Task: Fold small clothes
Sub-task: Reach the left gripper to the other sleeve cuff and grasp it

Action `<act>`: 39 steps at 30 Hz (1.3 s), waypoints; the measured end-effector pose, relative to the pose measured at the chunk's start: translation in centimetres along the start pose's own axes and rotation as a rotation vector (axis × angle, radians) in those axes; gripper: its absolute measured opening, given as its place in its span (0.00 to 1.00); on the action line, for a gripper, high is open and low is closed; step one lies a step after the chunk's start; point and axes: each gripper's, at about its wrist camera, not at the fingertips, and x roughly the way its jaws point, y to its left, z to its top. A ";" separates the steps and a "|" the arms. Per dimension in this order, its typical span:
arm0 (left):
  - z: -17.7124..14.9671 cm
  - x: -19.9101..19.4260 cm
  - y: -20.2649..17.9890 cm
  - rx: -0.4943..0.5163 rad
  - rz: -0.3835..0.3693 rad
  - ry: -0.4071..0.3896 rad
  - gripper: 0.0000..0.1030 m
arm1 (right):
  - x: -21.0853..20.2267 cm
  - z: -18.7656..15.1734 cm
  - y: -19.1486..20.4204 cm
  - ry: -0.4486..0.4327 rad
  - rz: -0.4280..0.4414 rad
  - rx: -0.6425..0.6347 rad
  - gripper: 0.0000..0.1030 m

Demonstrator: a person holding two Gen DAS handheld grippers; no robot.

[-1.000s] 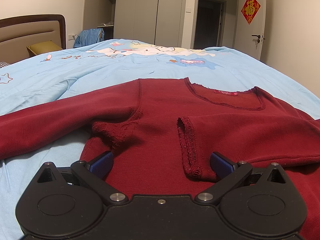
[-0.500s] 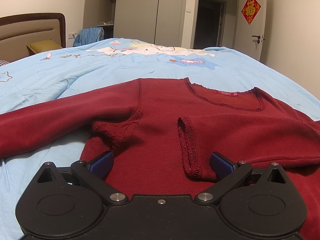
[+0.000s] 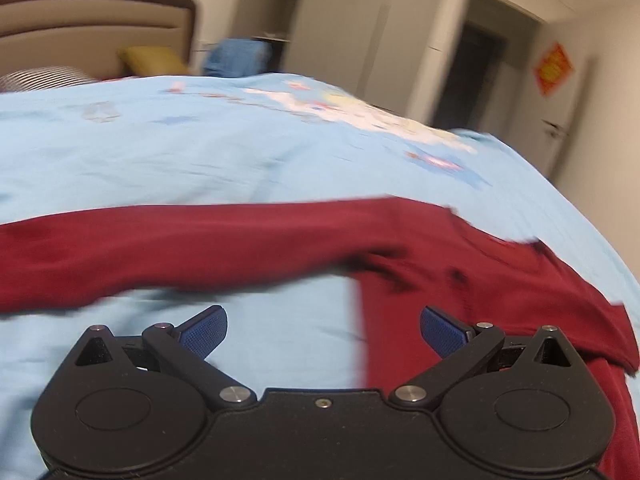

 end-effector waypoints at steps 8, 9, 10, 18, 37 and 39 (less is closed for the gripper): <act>1.5 -3.5 11.7 -0.176 0.207 -0.002 1.00 | 0.2 -2.1 7.3 0.028 0.130 -0.129 1.00; 1.6 -3.6 12.9 -0.216 0.207 0.002 0.99 | 0.4 -2.4 8.0 0.033 0.137 -0.144 1.00; 1.6 -3.7 14.1 -0.262 0.200 0.008 0.99 | 0.6 -2.7 8.5 0.043 0.143 -0.152 1.00; 0.2 -3.1 14.8 -0.369 0.150 -0.041 0.99 | 2.8 -4.5 9.0 0.126 0.126 -0.098 1.00; 0.9 0.1 17.0 -0.673 0.216 -0.298 0.18 | 4.1 -5.8 8.5 0.162 0.112 -0.088 1.00; 2.1 0.0 16.8 -0.629 0.217 -0.316 0.15 | 4.0 -5.8 8.5 0.160 0.113 -0.087 1.00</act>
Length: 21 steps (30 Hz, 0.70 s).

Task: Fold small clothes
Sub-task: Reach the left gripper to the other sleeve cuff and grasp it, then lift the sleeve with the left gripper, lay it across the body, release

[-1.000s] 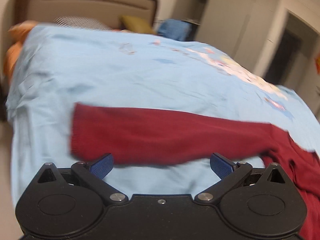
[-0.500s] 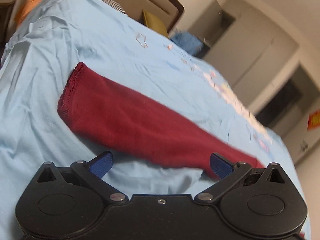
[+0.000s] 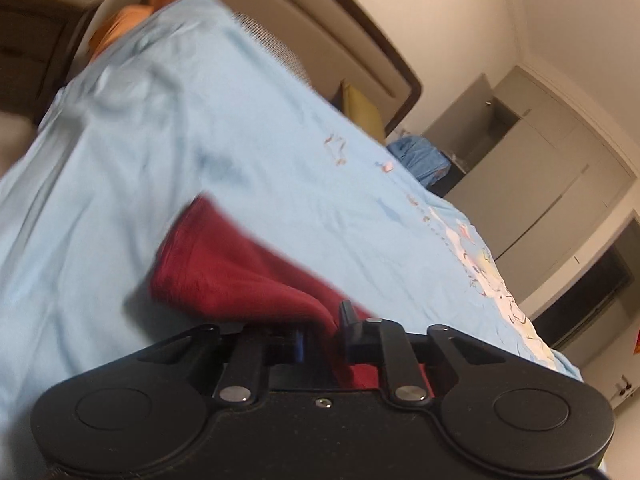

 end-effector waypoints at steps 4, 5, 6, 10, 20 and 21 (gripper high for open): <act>2.6 0.0 -3.1 0.119 -0.045 -0.042 0.12 | -0.2 0.0 -0.1 -0.013 0.006 0.012 1.00; 3.3 0.3 -4.2 0.156 -0.056 -0.052 0.12 | -0.3 0.0 -0.1 -0.018 0.008 0.016 1.00; 4.0 0.5 -5.3 0.196 -0.068 -0.063 0.12 | -0.5 0.1 -0.2 -0.022 0.013 0.021 1.00; 6.6 0.7 -10.7 0.341 -0.138 -0.107 0.11 | -1.4 0.8 -1.0 -0.045 0.029 0.062 1.00; 2.4 -4.5 -26.8 0.727 -0.438 -0.180 0.11 | -5.0 2.6 -4.0 -0.133 -0.064 0.105 1.00; 1.1 -5.1 -28.3 0.765 -0.471 -0.176 0.11 | -5.4 2.6 -4.4 -0.142 -0.076 0.107 1.00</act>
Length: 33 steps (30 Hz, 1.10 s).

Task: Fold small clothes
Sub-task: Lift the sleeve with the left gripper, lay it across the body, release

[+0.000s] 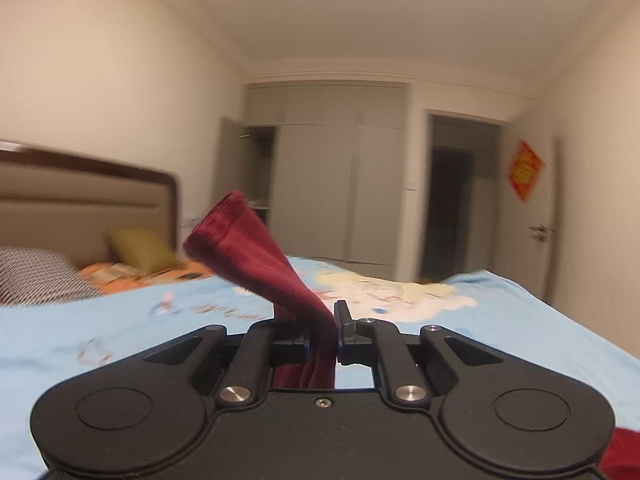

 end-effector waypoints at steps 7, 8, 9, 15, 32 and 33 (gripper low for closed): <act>-1.5 1.5 -13.2 0.138 -0.226 0.063 0.11 | -2.4 0.0 -3.2 -0.032 -0.095 0.039 1.00; -2.4 1.8 -14.9 0.162 -0.250 0.074 0.11 | -2.8 -0.2 -3.9 -0.032 -0.111 0.050 1.00; -3.4 2.2 -16.4 0.178 -0.273 0.090 0.11 | -3.2 -0.3 -4.4 -0.032 -0.125 0.060 1.00; -12.1 3.1 -21.6 0.206 -0.421 0.254 0.07 | -5.0 -1.9 -7.1 -0.015 -0.194 0.135 1.00; -18.9 -0.7 -17.4 -0.001 -0.544 0.480 0.59 | -3.7 -2.8 -7.7 0.027 -0.175 0.173 1.00; -18.5 -1.0 -16.6 -0.012 -0.538 0.480 0.64 | -3.3 -2.5 -7.6 0.027 -0.158 0.175 1.00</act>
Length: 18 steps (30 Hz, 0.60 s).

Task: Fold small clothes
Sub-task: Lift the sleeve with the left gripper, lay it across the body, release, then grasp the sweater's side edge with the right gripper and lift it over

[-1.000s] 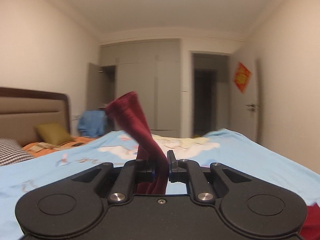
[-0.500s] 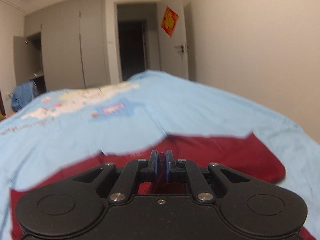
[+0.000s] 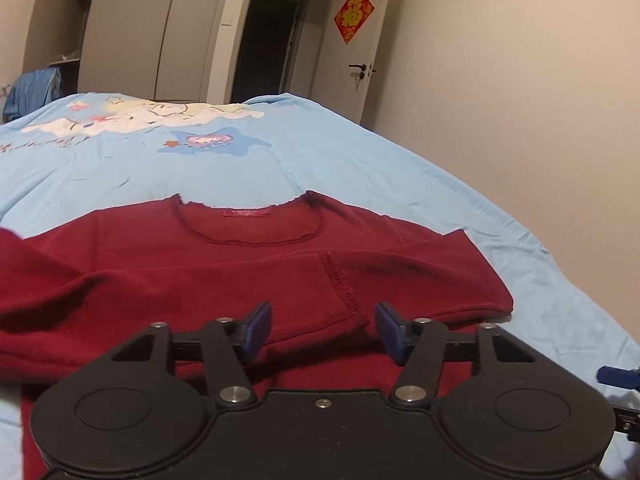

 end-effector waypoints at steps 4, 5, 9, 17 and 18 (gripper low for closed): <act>-0.2 -3.3 2.3 -0.024 0.061 -0.031 0.80 | 1.8 1.5 1.5 0.018 0.089 0.014 1.00; -0.3 -4.1 3.0 -0.020 0.087 -0.037 0.80 | 2.4 2.0 2.0 0.027 0.116 0.011 1.00; -1.2 -6.7 6.0 0.004 0.227 -0.026 0.83 | 5.6 4.3 4.8 0.042 0.215 -0.024 1.00; -3.2 -10.1 12.7 -0.016 0.415 0.014 0.86 | 15.1 8.3 10.0 0.139 0.264 -0.071 0.77; -3.3 -10.3 13.2 -0.007 0.427 0.016 0.86 | 16.4 8.7 10.1 0.164 0.254 -0.054 0.71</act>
